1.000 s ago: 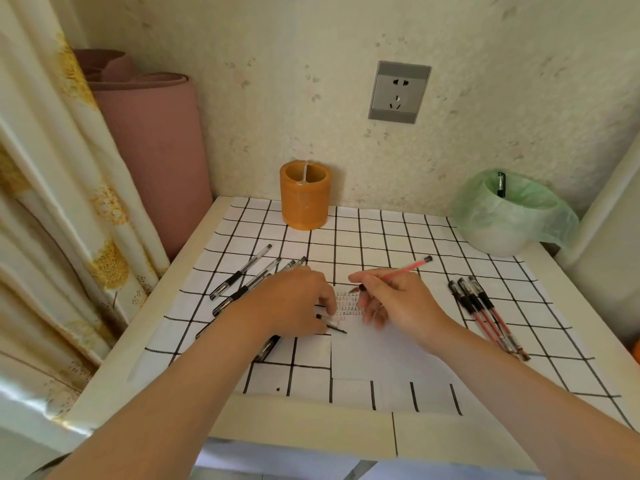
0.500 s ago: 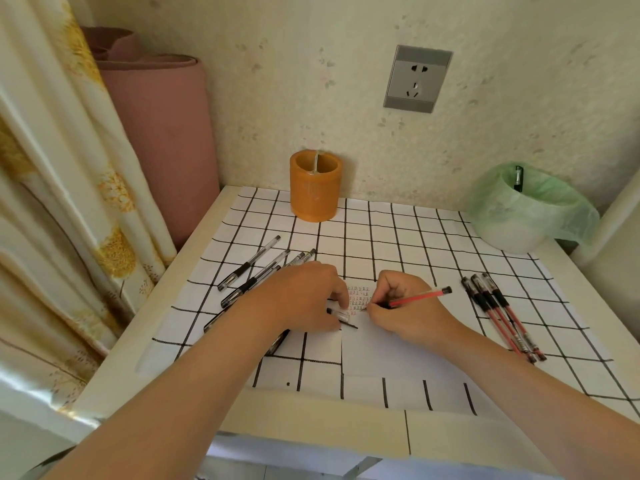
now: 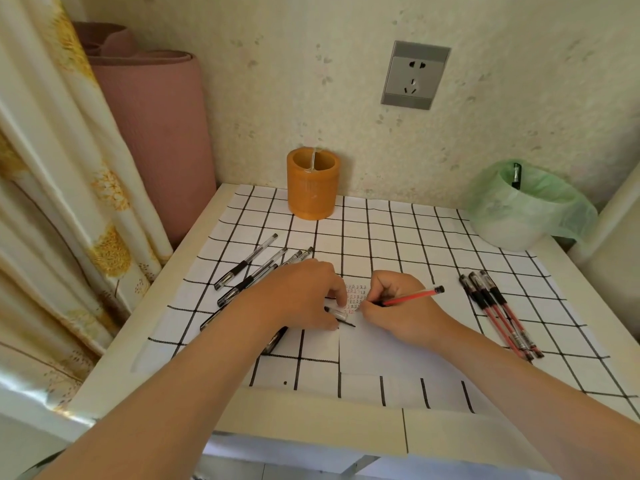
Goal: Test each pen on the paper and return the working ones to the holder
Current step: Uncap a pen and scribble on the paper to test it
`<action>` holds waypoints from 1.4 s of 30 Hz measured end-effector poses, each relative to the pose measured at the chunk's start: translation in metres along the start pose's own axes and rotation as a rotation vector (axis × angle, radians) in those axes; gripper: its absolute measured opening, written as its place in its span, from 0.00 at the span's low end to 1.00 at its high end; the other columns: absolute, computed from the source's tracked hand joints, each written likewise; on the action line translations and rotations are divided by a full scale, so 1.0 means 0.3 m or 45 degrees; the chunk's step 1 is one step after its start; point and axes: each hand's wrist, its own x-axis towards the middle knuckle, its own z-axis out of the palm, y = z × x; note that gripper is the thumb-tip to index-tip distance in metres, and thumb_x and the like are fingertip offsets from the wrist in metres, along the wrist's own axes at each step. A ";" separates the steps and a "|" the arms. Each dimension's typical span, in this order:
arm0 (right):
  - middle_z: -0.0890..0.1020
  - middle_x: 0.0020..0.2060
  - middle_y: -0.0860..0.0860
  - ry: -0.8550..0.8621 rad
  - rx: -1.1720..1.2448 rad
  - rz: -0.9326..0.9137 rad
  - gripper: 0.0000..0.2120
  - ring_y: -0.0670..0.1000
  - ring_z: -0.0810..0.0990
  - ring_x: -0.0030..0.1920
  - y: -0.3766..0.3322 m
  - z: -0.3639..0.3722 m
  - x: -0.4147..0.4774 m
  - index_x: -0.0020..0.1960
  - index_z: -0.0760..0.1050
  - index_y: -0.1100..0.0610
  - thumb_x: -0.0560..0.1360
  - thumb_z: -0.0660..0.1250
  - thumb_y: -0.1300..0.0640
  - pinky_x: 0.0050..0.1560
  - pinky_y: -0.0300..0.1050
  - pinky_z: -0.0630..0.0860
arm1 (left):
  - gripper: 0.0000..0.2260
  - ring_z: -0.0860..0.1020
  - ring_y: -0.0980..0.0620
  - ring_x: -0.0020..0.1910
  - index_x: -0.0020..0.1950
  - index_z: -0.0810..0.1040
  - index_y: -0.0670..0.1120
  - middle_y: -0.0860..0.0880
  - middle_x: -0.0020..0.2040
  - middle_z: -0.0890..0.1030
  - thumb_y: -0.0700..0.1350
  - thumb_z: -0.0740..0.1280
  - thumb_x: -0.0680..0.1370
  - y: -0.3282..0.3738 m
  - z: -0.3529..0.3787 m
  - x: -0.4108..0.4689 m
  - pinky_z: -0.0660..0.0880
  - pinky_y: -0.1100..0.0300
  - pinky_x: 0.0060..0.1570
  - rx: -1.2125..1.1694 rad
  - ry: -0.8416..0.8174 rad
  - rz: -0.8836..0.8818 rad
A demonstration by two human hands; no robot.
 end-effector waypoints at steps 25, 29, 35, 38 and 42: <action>0.75 0.30 0.57 -0.040 -0.019 -0.058 0.09 0.49 0.70 0.30 0.000 -0.001 -0.007 0.33 0.70 0.59 0.67 0.69 0.65 0.30 0.45 0.64 | 0.15 0.71 0.55 0.58 0.57 0.80 0.58 0.57 0.55 0.74 0.55 0.74 0.72 -0.001 0.000 -0.002 0.74 0.50 0.57 -0.008 -0.024 -0.026; 0.74 0.30 0.55 -0.023 -0.044 -0.065 0.10 0.47 0.69 0.30 -0.002 0.003 -0.008 0.34 0.70 0.60 0.68 0.69 0.68 0.29 0.43 0.64 | 0.15 0.70 0.55 0.57 0.58 0.80 0.58 0.57 0.53 0.73 0.55 0.74 0.72 0.000 0.000 -0.003 0.74 0.51 0.57 -0.011 -0.024 -0.024; 0.76 0.32 0.58 -0.019 -0.046 -0.058 0.09 0.49 0.70 0.31 -0.002 0.000 -0.009 0.35 0.71 0.60 0.68 0.70 0.66 0.30 0.46 0.65 | 0.15 0.70 0.55 0.57 0.58 0.79 0.58 0.56 0.54 0.74 0.55 0.73 0.72 0.000 0.001 -0.002 0.74 0.51 0.57 0.001 -0.019 -0.020; 0.77 0.32 0.57 -0.044 -0.057 -0.052 0.08 0.48 0.70 0.31 -0.005 0.000 -0.009 0.34 0.71 0.58 0.68 0.69 0.65 0.30 0.45 0.66 | 0.15 0.71 0.55 0.57 0.58 0.80 0.58 0.57 0.53 0.73 0.55 0.73 0.72 -0.001 0.001 -0.002 0.75 0.50 0.57 -0.006 -0.014 -0.020; 0.77 0.31 0.54 -0.062 -0.047 -0.045 0.08 0.48 0.71 0.30 -0.003 -0.003 -0.008 0.34 0.72 0.58 0.68 0.70 0.65 0.30 0.45 0.66 | 0.15 0.71 0.55 0.57 0.58 0.80 0.58 0.57 0.53 0.73 0.55 0.73 0.72 0.000 0.002 -0.003 0.75 0.50 0.57 -0.003 -0.014 -0.018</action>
